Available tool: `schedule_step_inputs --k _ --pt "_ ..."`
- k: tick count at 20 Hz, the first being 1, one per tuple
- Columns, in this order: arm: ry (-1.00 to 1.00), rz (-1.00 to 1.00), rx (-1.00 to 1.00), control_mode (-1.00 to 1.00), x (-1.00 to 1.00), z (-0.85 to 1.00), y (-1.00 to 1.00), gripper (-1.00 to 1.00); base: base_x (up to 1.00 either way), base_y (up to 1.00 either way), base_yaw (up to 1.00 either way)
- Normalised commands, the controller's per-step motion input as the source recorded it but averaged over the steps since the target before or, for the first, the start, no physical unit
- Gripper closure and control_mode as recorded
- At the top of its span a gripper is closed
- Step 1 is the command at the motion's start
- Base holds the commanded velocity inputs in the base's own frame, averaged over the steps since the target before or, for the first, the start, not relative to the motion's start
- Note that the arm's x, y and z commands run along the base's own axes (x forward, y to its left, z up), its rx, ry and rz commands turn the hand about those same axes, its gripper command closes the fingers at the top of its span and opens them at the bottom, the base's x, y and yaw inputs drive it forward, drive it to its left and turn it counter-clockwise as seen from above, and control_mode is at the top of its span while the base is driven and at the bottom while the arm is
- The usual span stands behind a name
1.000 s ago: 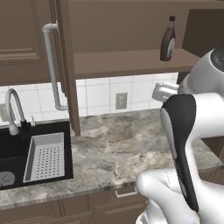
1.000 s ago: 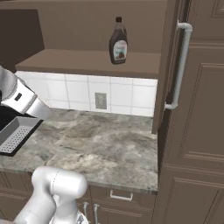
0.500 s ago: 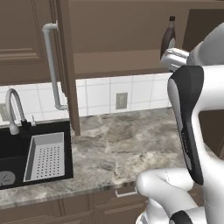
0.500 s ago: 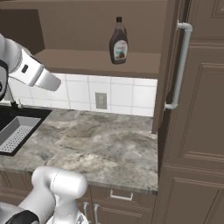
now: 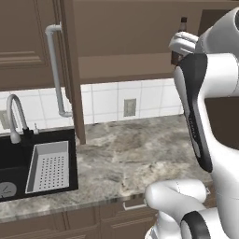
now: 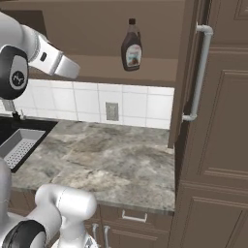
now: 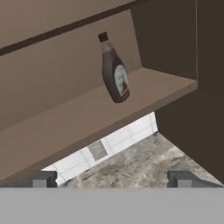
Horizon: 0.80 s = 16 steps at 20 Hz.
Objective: Move the mustard and syrup bottle from the cabinet to the dining counter.
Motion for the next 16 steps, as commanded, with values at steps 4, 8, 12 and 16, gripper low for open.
schedule_step_inputs --k 4,8,12,16 --pt "-0.12 0.0 -0.09 -1.0 0.33 0.11 -0.09 -1.0 0.0 0.0 0.0" --pt "-0.1 -0.01 -0.11 -1.0 0.31 0.1 -0.24 -1.0 0.0 0.0 0.0" --pt "-0.05 0.0 -0.1 -1.0 0.36 0.05 -0.33 -1.0 0.0 0.0 0.0" --pt "0.0 0.0 -0.1 -1.0 0.34 0.09 -0.27 -1.0 0.0 0.0 0.0"
